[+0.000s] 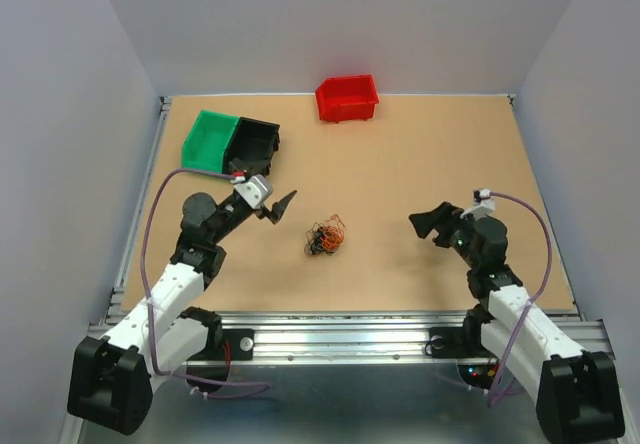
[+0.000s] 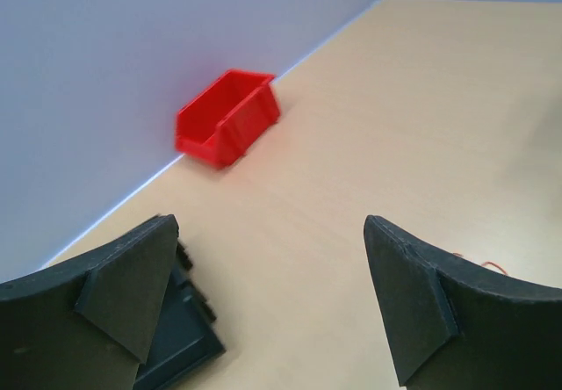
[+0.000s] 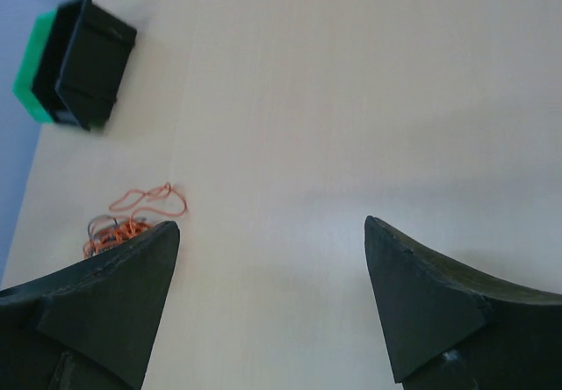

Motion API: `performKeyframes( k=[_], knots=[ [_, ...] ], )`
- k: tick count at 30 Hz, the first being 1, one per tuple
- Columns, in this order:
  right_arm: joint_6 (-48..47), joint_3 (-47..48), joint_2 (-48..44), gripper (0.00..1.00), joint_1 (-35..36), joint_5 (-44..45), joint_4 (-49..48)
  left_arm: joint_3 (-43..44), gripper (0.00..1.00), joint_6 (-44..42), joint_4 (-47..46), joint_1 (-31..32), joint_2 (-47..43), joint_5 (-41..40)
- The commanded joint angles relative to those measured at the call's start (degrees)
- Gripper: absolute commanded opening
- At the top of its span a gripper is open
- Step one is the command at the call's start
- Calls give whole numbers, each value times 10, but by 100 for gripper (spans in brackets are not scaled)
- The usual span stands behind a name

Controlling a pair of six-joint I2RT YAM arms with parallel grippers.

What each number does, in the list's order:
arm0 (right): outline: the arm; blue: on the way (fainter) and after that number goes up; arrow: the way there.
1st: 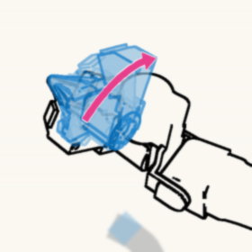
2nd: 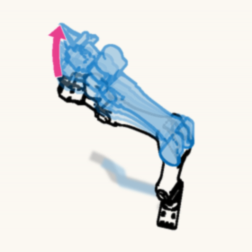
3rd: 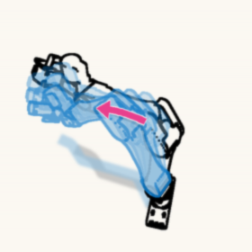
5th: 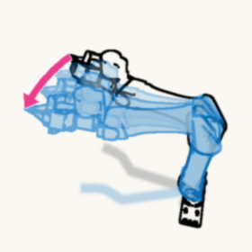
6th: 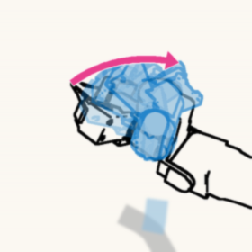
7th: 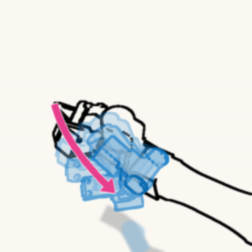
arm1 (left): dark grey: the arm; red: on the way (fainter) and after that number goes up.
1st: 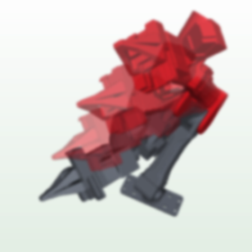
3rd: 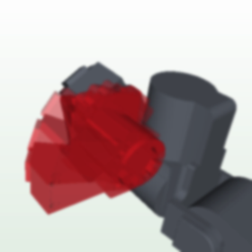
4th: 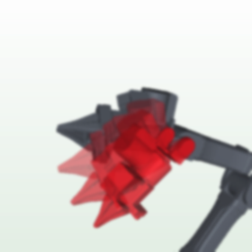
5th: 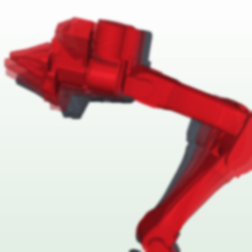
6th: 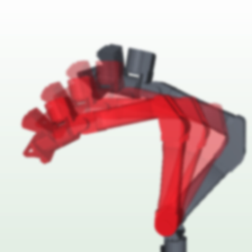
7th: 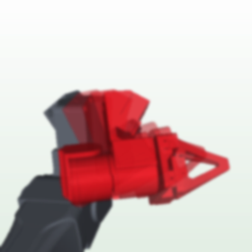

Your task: Untangle the cables

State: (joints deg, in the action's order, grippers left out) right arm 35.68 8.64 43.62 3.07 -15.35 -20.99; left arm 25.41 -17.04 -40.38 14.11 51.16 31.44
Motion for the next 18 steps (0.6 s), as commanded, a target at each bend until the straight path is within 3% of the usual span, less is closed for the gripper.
performKeyframes(
  k=[1,5,11,18],
  knots=[
    [-57,63,28,91,106,40,18,-13,99,-111,1,64,-19,-12],
    [-83,100,91,90,189,87,25,-24,99,-156,8,124,0,-54],
    [-95,144,186,74,272,127,2,-9,99,-187,33,159,46,-85],
    [-113,200,283,73,355,136,-49,8,96,-204,56,173,89,-91]
  ],
)
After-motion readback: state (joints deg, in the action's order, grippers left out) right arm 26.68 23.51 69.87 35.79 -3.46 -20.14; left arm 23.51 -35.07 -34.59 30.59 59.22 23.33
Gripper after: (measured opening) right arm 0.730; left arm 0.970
